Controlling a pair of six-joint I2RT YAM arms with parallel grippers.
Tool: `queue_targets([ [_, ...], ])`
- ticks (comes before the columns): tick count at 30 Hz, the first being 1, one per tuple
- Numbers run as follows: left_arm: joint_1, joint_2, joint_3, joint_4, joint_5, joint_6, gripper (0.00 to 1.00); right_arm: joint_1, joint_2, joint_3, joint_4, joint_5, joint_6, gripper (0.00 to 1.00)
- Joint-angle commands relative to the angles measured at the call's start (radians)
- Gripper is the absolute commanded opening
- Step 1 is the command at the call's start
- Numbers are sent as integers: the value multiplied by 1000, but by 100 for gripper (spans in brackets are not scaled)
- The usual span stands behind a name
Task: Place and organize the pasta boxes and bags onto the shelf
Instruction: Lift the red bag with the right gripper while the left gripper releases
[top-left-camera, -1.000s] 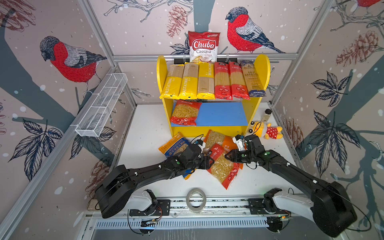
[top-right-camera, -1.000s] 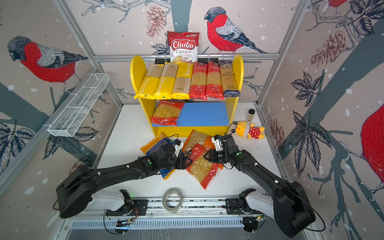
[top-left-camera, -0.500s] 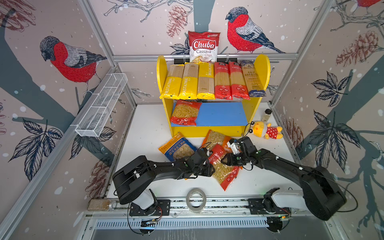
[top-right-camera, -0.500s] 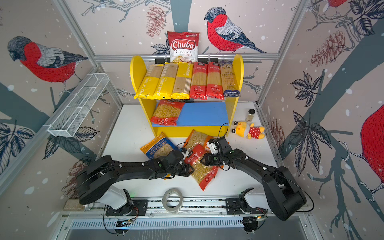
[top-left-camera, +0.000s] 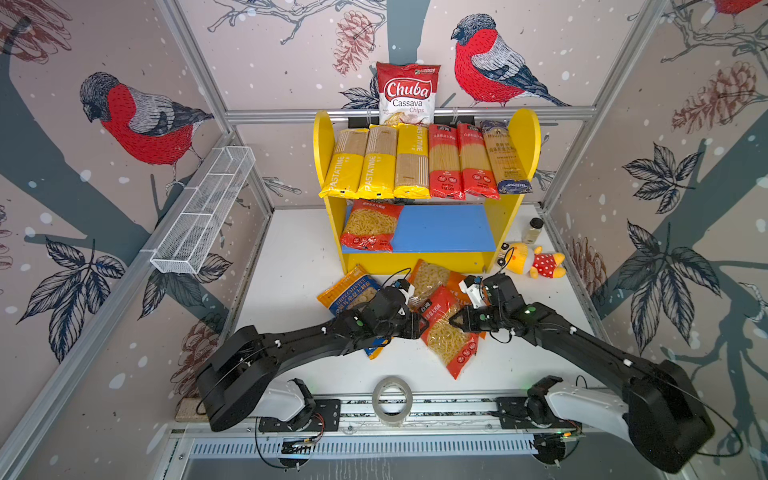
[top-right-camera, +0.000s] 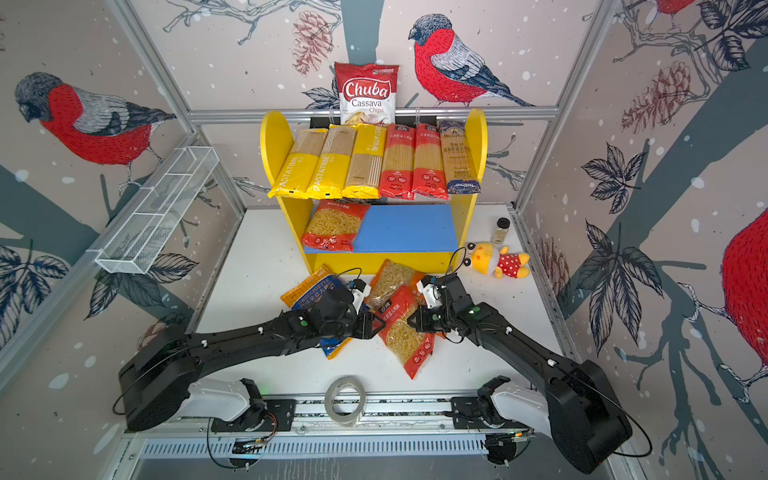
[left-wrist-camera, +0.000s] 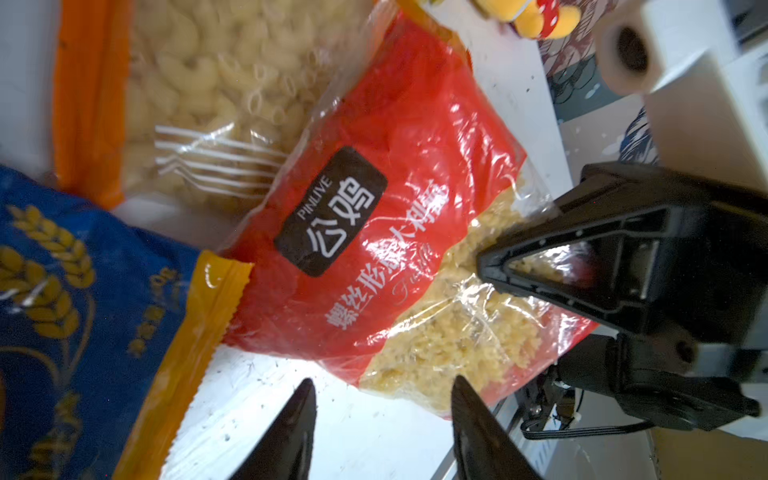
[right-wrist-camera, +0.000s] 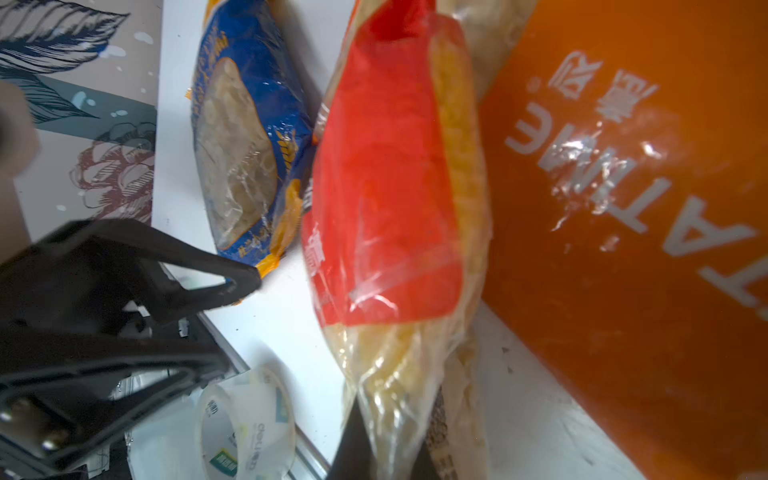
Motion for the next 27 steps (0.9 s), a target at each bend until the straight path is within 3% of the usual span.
queue_targets([
  [1, 17, -61, 17, -46, -46, 14, 54, -1, -48, 42, 2, -54, 24, 0],
  [9, 36, -246, -26, 5, -175, 22, 58, -1, -132, 155, 50, -54, 90, 0],
  [14, 46, -393, -111, 65, -275, 7, 69, -8, -135, 215, 132, -21, 125, 0],
  [19, 73, -496, -159, 85, -353, -16, 85, -13, -116, 171, 457, 19, 317, 0],
  [27, 163, -560, -157, 52, -364, 1, 87, -1, 11, 167, 844, 109, 533, 0],
])
